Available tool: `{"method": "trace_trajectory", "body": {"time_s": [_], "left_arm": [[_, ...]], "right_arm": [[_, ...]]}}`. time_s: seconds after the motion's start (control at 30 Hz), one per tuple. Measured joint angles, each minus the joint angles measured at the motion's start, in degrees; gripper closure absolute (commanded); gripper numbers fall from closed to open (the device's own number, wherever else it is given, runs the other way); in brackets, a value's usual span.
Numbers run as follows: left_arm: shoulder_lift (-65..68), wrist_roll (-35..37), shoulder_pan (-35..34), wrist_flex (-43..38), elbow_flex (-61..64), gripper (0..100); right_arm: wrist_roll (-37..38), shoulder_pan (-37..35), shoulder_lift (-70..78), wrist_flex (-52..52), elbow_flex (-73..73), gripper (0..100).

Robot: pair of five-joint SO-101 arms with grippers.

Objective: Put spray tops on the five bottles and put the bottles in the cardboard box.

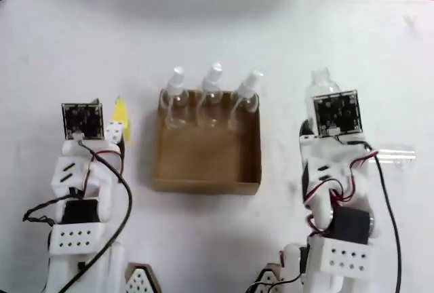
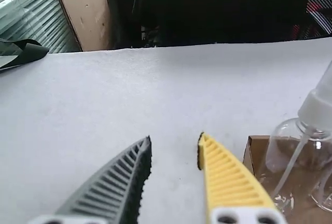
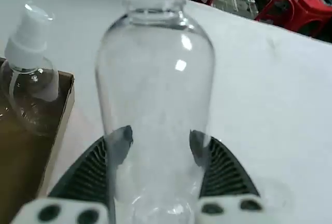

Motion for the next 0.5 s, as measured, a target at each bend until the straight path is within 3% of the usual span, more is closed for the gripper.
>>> {"method": "trace_trajectory", "body": {"time_s": [0.1, 0.3, 0.5], "left_arm": [[0.0, 0.0, 0.0, 0.7, 0.0, 85], [0.0, 0.0, 0.0, 0.7, 0.0, 85], [0.0, 0.0, 0.0, 0.7, 0.0, 85]], "right_arm": [[-5.5, 0.4, -0.8, -8.4, 9.1, 98.3], [-17.2, 3.1, -0.7, -35.9, 28.0, 98.3], [-19.5, 1.7, 0.2, -51.9, 31.2, 98.3]]}}
